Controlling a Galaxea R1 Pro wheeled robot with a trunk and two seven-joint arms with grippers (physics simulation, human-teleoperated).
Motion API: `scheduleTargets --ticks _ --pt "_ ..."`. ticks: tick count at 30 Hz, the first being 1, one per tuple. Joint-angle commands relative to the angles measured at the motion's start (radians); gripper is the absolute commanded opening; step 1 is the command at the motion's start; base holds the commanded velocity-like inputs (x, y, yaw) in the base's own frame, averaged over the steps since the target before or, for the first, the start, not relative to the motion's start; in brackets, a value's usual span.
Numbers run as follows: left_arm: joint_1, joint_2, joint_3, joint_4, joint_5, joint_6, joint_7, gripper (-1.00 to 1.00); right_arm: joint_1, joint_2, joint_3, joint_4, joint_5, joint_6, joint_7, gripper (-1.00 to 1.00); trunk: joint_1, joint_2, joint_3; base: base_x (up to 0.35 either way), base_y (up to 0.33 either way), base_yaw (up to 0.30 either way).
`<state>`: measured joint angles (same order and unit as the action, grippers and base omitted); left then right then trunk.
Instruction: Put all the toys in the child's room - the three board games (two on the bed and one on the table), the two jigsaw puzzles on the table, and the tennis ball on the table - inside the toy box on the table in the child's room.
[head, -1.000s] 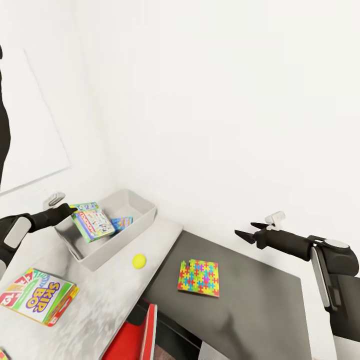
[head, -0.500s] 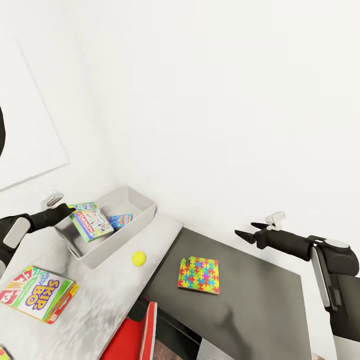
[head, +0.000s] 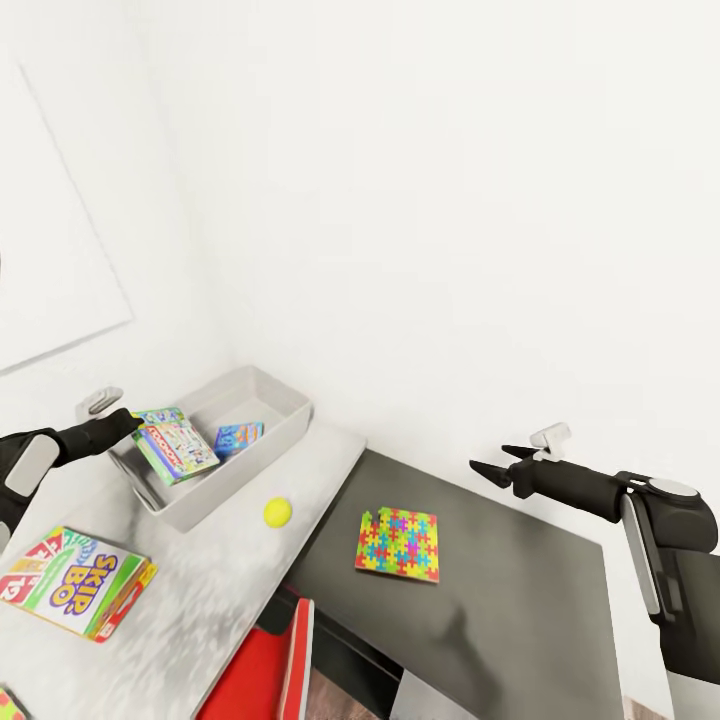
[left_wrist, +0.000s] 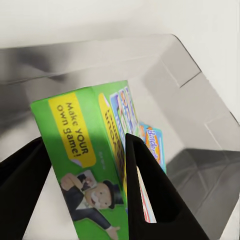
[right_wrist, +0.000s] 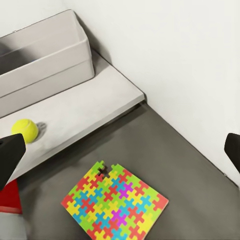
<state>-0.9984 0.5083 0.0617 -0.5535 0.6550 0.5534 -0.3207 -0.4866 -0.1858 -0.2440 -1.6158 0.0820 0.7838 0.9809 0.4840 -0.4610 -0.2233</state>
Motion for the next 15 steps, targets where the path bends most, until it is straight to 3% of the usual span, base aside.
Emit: scheduleTargets --ticks 1,15 --pt "-0.001 -0.001 0.004 0.0 0.005 0.008 0.001 -1.0 -0.002 0.0 -0.001 -0.001 0.008 0.005 0.009 1.0 0.0 -0.002 -0.004 0.0 0.0 0.0" --pt "-0.021 0.0 0.005 0.004 0.009 0.007 0.01 -1.0 -0.001 0.0 -0.002 -0.001 0.008 0.005 0.009 1.0 0.0 -0.002 -0.026 0.0 0.0 0.0"
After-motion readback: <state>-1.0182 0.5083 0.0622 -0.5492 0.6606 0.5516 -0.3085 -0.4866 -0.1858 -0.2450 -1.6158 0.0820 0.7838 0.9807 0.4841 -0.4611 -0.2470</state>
